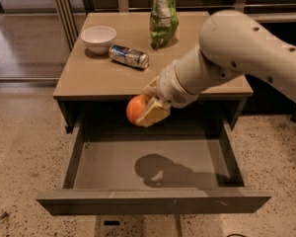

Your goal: Place orange into top drawer

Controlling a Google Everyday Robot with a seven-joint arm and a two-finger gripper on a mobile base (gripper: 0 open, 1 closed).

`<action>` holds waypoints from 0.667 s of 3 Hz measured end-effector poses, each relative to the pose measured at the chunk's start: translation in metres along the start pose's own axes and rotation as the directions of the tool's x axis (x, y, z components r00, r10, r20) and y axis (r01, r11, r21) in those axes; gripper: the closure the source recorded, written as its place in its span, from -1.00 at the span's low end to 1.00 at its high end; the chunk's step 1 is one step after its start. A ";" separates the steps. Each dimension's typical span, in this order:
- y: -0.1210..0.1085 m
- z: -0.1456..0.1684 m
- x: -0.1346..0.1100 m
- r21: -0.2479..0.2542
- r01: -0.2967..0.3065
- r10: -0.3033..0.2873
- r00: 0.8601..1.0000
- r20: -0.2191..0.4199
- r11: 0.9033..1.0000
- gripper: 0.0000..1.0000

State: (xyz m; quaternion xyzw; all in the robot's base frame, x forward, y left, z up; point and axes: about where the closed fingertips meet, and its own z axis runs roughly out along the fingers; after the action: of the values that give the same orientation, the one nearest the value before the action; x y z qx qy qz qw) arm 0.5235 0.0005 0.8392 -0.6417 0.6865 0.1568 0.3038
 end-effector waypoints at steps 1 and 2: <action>0.033 0.024 0.053 0.005 -0.045 0.045 0.999 -0.004 0.999 1.00; 0.054 0.048 0.095 -0.002 -0.065 0.065 0.998 0.004 0.998 1.00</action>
Offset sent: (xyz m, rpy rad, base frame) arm -0.0553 -0.0625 -0.1829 0.0466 0.0687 -0.0426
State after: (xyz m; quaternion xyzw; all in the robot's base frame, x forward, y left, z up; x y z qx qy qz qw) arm 0.4822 -0.0379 0.7345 -0.6191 0.7061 0.1688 0.2993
